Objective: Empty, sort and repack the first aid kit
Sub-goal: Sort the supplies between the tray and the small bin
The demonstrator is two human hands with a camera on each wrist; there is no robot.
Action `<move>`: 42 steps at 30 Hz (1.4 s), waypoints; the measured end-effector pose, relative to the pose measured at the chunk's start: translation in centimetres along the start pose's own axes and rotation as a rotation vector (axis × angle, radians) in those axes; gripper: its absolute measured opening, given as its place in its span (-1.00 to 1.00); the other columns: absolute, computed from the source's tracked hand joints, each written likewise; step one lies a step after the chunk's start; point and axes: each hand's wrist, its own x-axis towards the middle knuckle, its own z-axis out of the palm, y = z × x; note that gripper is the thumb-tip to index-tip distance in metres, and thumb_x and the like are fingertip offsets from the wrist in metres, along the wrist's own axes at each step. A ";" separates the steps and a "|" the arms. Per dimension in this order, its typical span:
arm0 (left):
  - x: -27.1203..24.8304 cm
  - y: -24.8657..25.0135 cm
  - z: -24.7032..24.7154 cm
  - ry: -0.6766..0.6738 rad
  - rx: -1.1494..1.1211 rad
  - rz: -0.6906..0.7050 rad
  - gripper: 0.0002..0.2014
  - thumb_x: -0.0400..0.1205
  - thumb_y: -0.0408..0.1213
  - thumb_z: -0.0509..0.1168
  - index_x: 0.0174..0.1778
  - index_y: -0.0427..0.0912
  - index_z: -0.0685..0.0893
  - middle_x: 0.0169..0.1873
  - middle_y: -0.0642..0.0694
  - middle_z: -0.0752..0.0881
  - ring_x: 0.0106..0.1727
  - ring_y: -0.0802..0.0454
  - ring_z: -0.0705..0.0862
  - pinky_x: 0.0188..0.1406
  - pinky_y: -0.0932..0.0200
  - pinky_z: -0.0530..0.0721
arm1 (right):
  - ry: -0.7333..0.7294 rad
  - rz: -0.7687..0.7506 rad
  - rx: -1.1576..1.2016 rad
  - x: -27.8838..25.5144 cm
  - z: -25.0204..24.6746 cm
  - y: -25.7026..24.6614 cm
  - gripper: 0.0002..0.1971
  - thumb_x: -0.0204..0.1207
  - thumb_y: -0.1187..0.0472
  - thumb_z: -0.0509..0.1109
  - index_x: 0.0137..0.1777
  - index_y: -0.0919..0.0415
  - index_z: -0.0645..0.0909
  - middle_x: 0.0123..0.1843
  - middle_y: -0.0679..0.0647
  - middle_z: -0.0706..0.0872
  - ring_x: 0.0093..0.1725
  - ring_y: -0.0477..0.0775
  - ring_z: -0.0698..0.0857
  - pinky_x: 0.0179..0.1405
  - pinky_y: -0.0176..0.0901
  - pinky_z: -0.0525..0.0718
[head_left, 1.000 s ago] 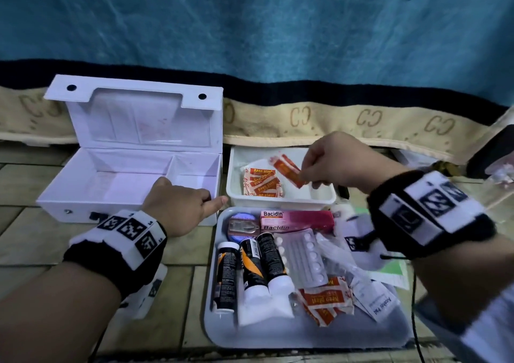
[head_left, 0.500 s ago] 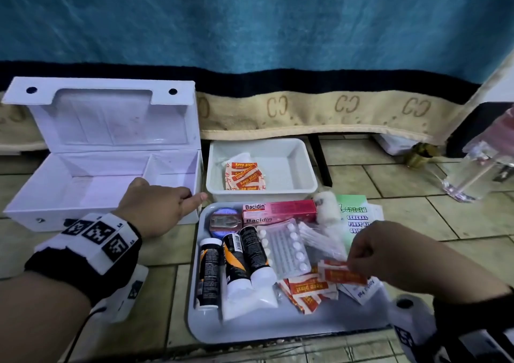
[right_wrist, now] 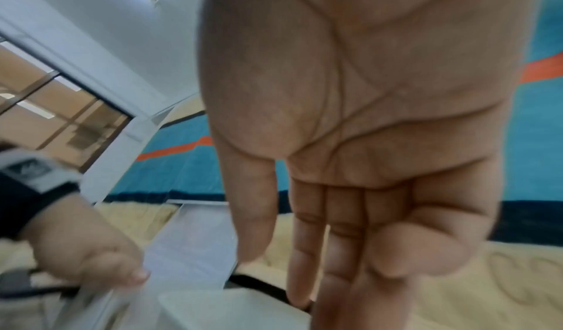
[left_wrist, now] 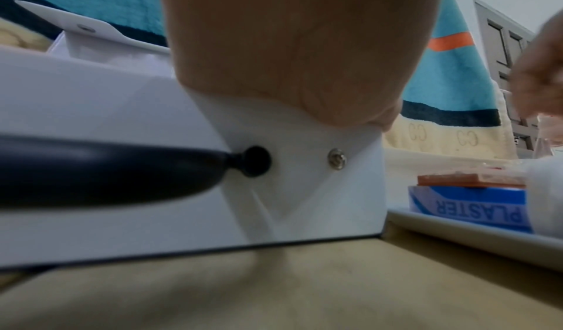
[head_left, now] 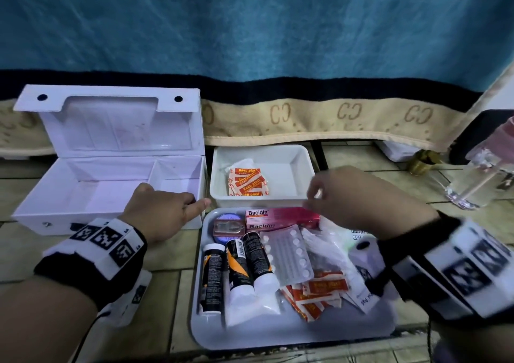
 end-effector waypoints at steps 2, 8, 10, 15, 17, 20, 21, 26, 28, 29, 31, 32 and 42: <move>-0.1 0.0 -0.1 0.003 0.009 0.013 -0.59 0.71 0.12 -0.24 0.08 0.14 0.50 -0.37 0.07 0.60 -0.34 0.06 0.49 -0.11 0.08 0.17 | 0.027 -0.093 -0.043 2.4 0.0 -1.1 -0.74 0.61 0.04 0.23 0.25 0.02 0.58 0.21 0.05 0.68 0.18 0.11 0.64 0.04 -0.11 0.58; -0.4 0.2 -0.6 -0.016 -0.003 0.019 -0.66 0.71 0.15 -0.21 0.05 0.20 0.46 -0.53 0.13 0.42 -0.31 0.07 0.50 0.12 0.06 0.31 | -0.092 -0.249 -0.338 10.2 2.3 -4.3 -0.69 0.61 0.22 0.22 0.33 0.14 0.58 0.42 0.11 0.52 0.32 0.16 0.58 0.28 0.04 0.59; -0.3 0.1 -0.6 -0.025 -0.044 -0.003 -0.58 0.68 0.19 -0.23 -0.05 0.09 0.49 -0.53 0.11 0.47 -0.41 0.08 0.44 0.08 0.05 0.26 | -0.161 -0.225 -0.386 11.7 2.9 -5.0 -0.70 0.57 0.23 0.26 0.27 0.17 0.62 0.42 0.10 0.56 0.28 0.16 0.62 0.28 0.05 0.61; -0.1 -0.1 -0.2 -0.012 -0.064 0.001 -0.52 0.67 0.19 -0.22 0.00 0.05 0.55 -0.45 0.07 0.56 -0.42 0.05 0.43 -0.03 0.04 0.20 | -0.148 -0.223 -0.385 12.4 3.2 -6.0 -0.80 0.59 0.33 0.21 -0.24 0.31 0.58 -0.31 0.06 0.56 -0.27 0.08 0.57 -0.36 -0.20 0.48; -0.1 -0.1 -0.1 -0.006 -0.094 -0.012 -0.49 0.65 0.23 -0.22 -0.08 0.03 0.55 -0.51 0.07 0.53 -0.44 0.08 0.42 0.06 0.02 0.26 | -0.073 -0.209 -0.365 12.1 3.1 -6.1 -0.68 0.53 0.44 0.19 -0.47 0.24 0.42 -0.45 0.05 0.43 -0.46 0.04 0.43 -0.48 -0.22 0.39; 0.0 0.0 0.1 0.001 -0.124 -0.027 -0.45 0.63 0.26 -0.23 -0.13 0.01 0.57 -0.54 0.07 0.54 -0.40 0.05 0.49 0.20 0.01 0.28 | 0.018 -0.205 -0.288 11.8 2.6 -5.8 -0.74 0.48 0.51 0.18 -0.34 0.32 0.62 -0.36 0.12 0.61 -0.38 0.12 0.61 -0.48 -0.20 0.59; 0.0 0.0 0.1 0.003 -0.124 -0.030 -0.44 0.63 0.27 -0.23 -0.13 0.01 0.58 -0.54 0.07 0.55 -0.37 0.04 0.51 0.21 0.01 0.28 | 0.038 -0.215 -0.256 11.8 2.6 -5.6 -0.75 0.51 0.48 0.20 -0.17 0.35 0.72 -0.21 0.14 0.74 -0.23 0.13 0.73 -0.32 -0.14 0.71; -0.1 0.2 -0.2 0.000 -0.103 -0.021 -0.46 0.64 0.24 -0.24 -0.13 0.00 0.55 -0.55 0.06 0.54 -0.38 0.05 0.51 0.21 0.02 0.29 | 0.142 -0.243 -0.029 11.1 2.1 -4.4 -0.84 0.51 0.36 0.35 -0.18 0.19 0.75 -0.07 -0.01 0.73 -0.15 0.04 0.69 -0.22 -0.17 0.64; -0.1 0.2 -0.1 0.003 -0.111 -0.023 -0.45 0.64 0.24 -0.24 -0.12 -0.01 0.57 -0.55 0.06 0.54 -0.41 0.07 0.50 0.15 0.03 0.27 | 0.197 -0.238 0.099 10.2 1.2 -4.0 -0.75 0.47 0.37 0.39 -0.32 0.00 0.65 -0.10 -0.05 0.68 -0.22 -0.03 0.61 -0.25 -0.25 0.54; -0.1 0.2 -0.1 0.004 -0.111 -0.023 -0.46 0.65 0.23 -0.24 -0.12 0.00 0.56 -0.55 0.06 0.54 -0.42 0.09 0.48 0.11 0.04 0.26 | 0.214 -0.242 0.156 9.5 0.6 -3.7 -0.74 0.46 0.38 0.39 -0.33 -0.01 0.64 -0.11 -0.03 0.71 -0.23 -0.03 0.63 -0.28 -0.27 0.54; -0.2 0.2 -0.1 -0.007 -0.083 -0.007 -0.55 0.68 0.19 -0.23 -0.13 0.06 0.48 -0.53 0.07 0.53 -0.43 0.10 0.46 0.02 0.07 0.22 | 0.235 -0.248 0.298 7.3 -0.5 -3.0 -0.76 0.44 0.39 0.39 -0.31 0.02 0.69 -0.22 0.02 0.75 -0.30 -0.05 0.66 -0.43 -0.35 0.57; -0.3 0.2 -0.2 -0.015 -0.067 0.001 -0.61 0.69 0.17 -0.22 -0.12 0.10 0.45 -0.52 0.08 0.52 -0.42 0.11 0.46 -0.02 0.08 0.19 | 0.237 -0.247 0.366 5.9 -1.0 -2.5 -0.79 0.43 0.38 0.42 -0.30 0.04 0.72 -0.29 0.02 0.76 -0.39 -0.11 0.65 -0.53 -0.43 0.53; 0.0 0.0 -0.1 -0.045 0.065 0.054 -0.32 0.54 0.10 -0.50 0.27 0.17 0.48 -0.32 0.10 0.57 -0.40 0.15 0.42 -0.18 0.07 0.13 | -0.236 -0.165 0.501 -5.1 4.7 4.1 -0.76 0.29 0.43 0.57 -0.25 0.04 0.76 -0.34 -0.10 0.81 -0.40 -0.26 0.72 -0.29 -0.41 0.66</move>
